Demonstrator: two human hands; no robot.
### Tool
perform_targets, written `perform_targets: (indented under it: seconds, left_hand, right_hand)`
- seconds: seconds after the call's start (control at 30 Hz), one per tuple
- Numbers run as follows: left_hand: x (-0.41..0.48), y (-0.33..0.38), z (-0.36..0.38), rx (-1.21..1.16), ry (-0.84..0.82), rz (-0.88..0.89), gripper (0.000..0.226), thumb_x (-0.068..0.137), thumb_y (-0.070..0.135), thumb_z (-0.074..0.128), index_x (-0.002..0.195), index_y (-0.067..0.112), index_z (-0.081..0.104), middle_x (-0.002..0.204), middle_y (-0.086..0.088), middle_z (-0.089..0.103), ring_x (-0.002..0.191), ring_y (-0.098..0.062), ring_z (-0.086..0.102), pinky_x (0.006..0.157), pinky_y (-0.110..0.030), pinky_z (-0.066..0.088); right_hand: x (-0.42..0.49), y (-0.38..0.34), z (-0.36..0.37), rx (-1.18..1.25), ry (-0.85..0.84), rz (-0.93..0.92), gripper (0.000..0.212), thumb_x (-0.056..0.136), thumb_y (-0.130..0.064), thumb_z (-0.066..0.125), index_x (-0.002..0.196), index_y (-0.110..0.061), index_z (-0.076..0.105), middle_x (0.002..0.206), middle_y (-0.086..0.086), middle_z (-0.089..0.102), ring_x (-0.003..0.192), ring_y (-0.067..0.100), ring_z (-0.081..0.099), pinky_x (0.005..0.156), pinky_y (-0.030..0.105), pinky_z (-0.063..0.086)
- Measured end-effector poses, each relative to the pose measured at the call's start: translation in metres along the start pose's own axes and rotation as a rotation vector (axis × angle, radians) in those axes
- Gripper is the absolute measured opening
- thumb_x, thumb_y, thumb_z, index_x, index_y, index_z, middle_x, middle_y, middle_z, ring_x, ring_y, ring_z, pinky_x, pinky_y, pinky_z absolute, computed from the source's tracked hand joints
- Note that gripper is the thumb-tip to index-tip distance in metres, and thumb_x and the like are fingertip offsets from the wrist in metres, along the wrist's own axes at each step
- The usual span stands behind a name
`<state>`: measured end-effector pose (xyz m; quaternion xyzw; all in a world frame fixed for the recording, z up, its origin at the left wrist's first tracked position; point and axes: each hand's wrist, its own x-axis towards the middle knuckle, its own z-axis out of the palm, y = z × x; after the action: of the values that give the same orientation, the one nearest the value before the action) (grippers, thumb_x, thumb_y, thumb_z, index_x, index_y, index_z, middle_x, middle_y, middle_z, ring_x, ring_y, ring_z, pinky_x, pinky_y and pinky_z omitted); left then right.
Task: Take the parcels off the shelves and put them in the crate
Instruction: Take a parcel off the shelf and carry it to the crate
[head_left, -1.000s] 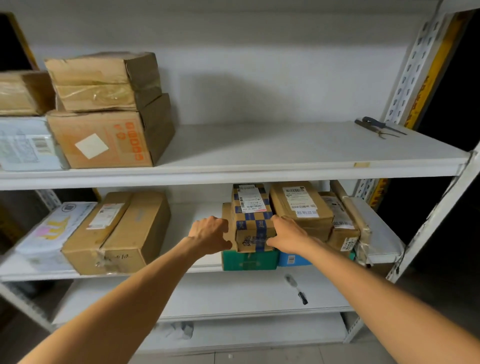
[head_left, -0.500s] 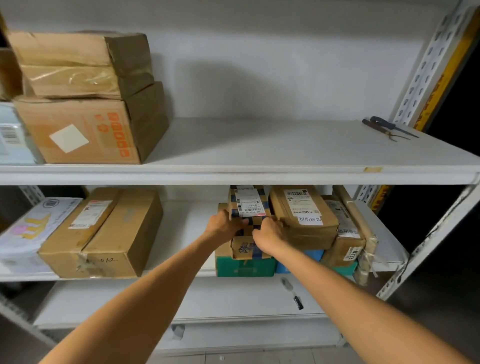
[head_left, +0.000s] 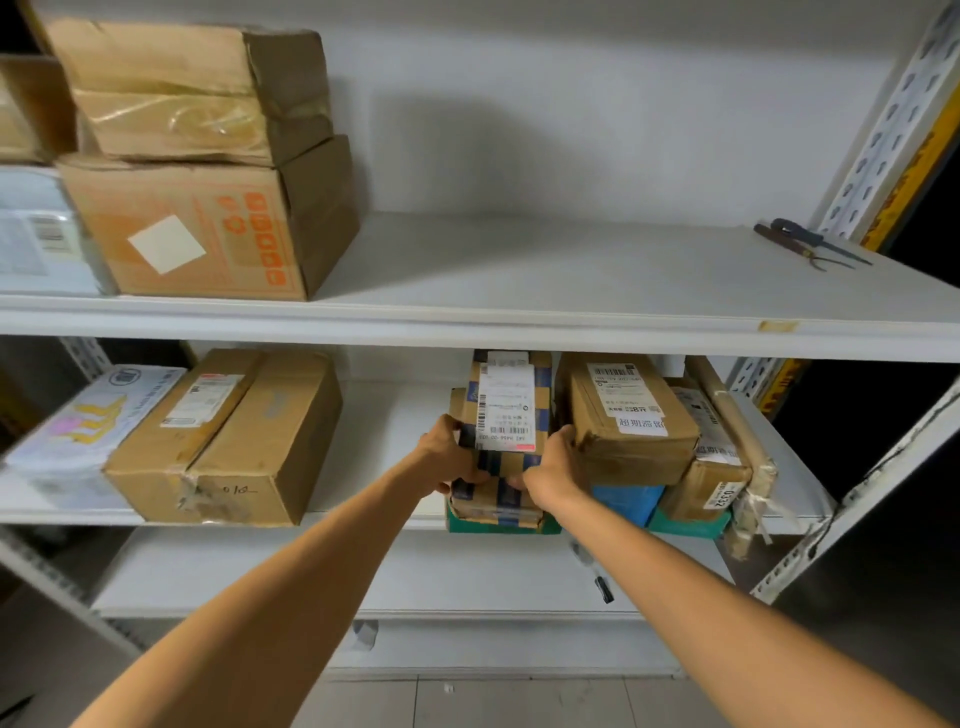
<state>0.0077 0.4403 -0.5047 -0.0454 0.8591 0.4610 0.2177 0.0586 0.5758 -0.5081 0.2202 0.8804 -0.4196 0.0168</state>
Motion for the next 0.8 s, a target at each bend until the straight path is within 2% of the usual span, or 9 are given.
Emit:
perform_targets:
  seconds: [0.07, 0.13, 0.2, 0.27, 0.33, 0.4, 0.53, 0.7, 0.8]
  left_hand:
    - [-0.007, -0.008, 0.0, -0.042, 0.015, 0.036, 0.028, 0.086, 0.007, 0.064, 0.106, 0.012, 0.046, 0.113, -0.011, 0.055, 0.107, -0.03, 0.056, 0.076, -0.047, 0.055]
    - [-0.014, -0.016, -0.001, -0.105, 0.039, 0.053, 0.019, 0.089, 0.011, 0.063, 0.098, 0.012, 0.046, 0.112, -0.013, 0.059, 0.108, -0.032, 0.058, 0.074, -0.048, 0.056]
    - [-0.023, -0.024, -0.003, -0.115, 0.072, 0.046, 0.033, 0.087, 0.012, 0.069, 0.108, 0.011, 0.044, 0.117, -0.014, 0.059, 0.107, -0.031, 0.06, 0.075, -0.047, 0.057]
    - [-0.03, -0.031, -0.005, -0.2, 0.033, 0.046, 0.056, 0.085, 0.002, 0.068, 0.131, 0.012, 0.037, 0.119, -0.014, 0.058, 0.11, -0.033, 0.059, 0.084, -0.053, 0.055]
    - [-0.036, -0.04, -0.008, -0.249, -0.059, 0.078, 0.08, 0.086, -0.008, 0.063, 0.149, 0.021, 0.024, 0.107, -0.009, 0.059, 0.111, -0.035, 0.058, 0.088, -0.057, 0.052]
    - [-0.04, -0.049, -0.012, -0.257, -0.113, 0.132, 0.087, 0.086, -0.01, 0.061, 0.152, 0.027, 0.02, 0.1, -0.004, 0.058, 0.104, -0.031, 0.06, 0.085, -0.055, 0.054]
    - [-0.044, -0.062, -0.02, -0.279, -0.168, 0.184, 0.09, 0.085, -0.011, 0.062, 0.153, 0.03, 0.019, 0.109, -0.007, 0.054, 0.102, -0.029, 0.059, 0.075, -0.046, 0.056]
    - [-0.042, -0.073, -0.034, -0.197, -0.211, 0.278, 0.093, 0.085, -0.011, 0.062, 0.152, 0.036, 0.018, 0.112, -0.007, 0.052, 0.112, -0.033, 0.058, 0.086, -0.055, 0.054]
    - [-0.047, -0.078, -0.032, -0.178, -0.261, 0.338, 0.092, 0.086, -0.009, 0.062, 0.152, 0.036, 0.017, 0.116, -0.007, 0.053, 0.111, -0.029, 0.059, 0.086, -0.05, 0.056]
  right_hand:
    - [-0.008, 0.006, -0.001, 0.028, -0.023, 0.037, 0.112, 0.074, 0.001, 0.078, 0.151, -0.006, -0.002, 0.143, 0.01, 0.047, 0.13, 0.028, 0.046, 0.099, 0.036, 0.044]
    - [-0.017, 0.012, -0.002, 0.058, -0.054, 0.033, 0.116, 0.07, 0.001, 0.082, 0.152, -0.01, 0.001, 0.148, 0.01, 0.04, 0.135, 0.028, 0.04, 0.106, 0.037, 0.039]
    - [-0.025, 0.016, -0.002, 0.131, -0.087, -0.015, 0.118, 0.063, 0.004, 0.084, 0.153, -0.014, 0.01, 0.148, 0.009, 0.038, 0.136, 0.027, 0.038, 0.11, 0.039, 0.036]
    - [-0.033, 0.018, 0.0, 0.146, -0.105, -0.082, 0.116, 0.061, 0.007, 0.084, 0.152, -0.017, 0.017, 0.147, 0.008, 0.039, 0.136, 0.026, 0.038, 0.11, 0.043, 0.037]
    - [-0.04, 0.019, 0.001, 0.13, -0.107, -0.126, 0.115, 0.064, 0.006, 0.083, 0.153, -0.021, 0.016, 0.148, 0.007, 0.037, 0.137, 0.026, 0.036, 0.11, 0.046, 0.038]
    - [-0.048, 0.024, 0.001, 0.108, -0.088, -0.145, 0.115, 0.065, 0.004, 0.083, 0.154, -0.024, 0.015, 0.149, 0.007, 0.036, 0.138, 0.026, 0.035, 0.109, 0.048, 0.038]
    - [-0.063, 0.025, 0.006, 0.124, -0.053, -0.211, 0.12, 0.062, 0.002, 0.086, 0.154, -0.028, 0.015, 0.148, 0.002, 0.04, 0.138, 0.023, 0.036, 0.107, 0.048, 0.04]
    - [-0.085, 0.02, 0.022, 0.182, 0.023, -0.179, 0.12, 0.06, 0.005, 0.086, 0.152, -0.032, 0.017, 0.144, 0.0, 0.047, 0.131, 0.023, 0.046, 0.098, 0.044, 0.05]
    - [-0.103, 0.024, 0.028, 0.211, 0.11, -0.106, 0.122, 0.059, 0.007, 0.086, 0.152, -0.036, 0.018, 0.137, 0.001, 0.052, 0.119, 0.024, 0.054, 0.089, 0.045, 0.055]
